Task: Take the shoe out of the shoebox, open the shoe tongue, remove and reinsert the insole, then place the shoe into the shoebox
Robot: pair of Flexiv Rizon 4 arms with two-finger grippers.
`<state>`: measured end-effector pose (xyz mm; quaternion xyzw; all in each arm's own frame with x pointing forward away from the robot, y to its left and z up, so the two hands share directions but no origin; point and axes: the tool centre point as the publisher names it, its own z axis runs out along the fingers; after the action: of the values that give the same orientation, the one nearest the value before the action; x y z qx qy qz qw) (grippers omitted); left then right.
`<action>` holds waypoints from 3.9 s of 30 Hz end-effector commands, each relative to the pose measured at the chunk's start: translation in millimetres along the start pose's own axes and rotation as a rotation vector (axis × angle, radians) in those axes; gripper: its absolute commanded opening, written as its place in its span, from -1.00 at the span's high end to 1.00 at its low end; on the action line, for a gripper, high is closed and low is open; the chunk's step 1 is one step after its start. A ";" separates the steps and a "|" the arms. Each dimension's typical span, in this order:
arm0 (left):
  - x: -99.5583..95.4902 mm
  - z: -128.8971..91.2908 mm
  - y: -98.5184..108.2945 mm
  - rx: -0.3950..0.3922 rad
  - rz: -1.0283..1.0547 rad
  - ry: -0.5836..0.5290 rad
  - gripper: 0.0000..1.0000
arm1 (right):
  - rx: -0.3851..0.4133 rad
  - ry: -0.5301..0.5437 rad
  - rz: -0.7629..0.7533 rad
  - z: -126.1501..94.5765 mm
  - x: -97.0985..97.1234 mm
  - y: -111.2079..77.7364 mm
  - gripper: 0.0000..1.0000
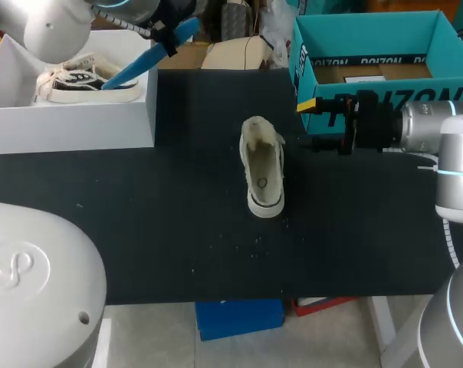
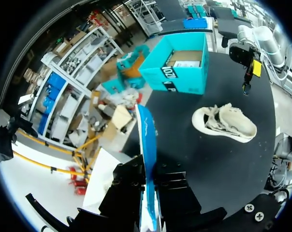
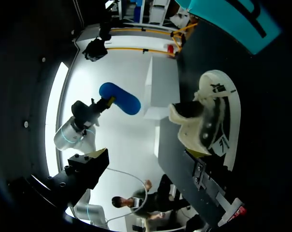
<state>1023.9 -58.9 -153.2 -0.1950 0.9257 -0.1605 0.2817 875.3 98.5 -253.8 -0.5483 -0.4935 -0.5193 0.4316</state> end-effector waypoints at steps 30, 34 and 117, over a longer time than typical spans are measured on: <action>62.8 -44.5 26.2 1.000 0.361 0.031 1.00 | -0.002 -0.001 0.000 0.9 -0.3 -0.4 -1.00; 91.1 -58.8 28.2 1.209 0.594 -0.058 1.00 | -0.002 -0.001 0.000 0.9 -0.3 -0.4 -1.00; 290.3 -68.2 13.3 1.183 1.412 -0.547 1.00 | -0.002 -0.001 0.000 0.9 -0.3 -0.4 -1.00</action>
<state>763.7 -158.7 -233.2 0.5611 0.4980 -0.3521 0.5596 875.3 98.4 -253.8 -0.5483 -0.4935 -0.5192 0.4316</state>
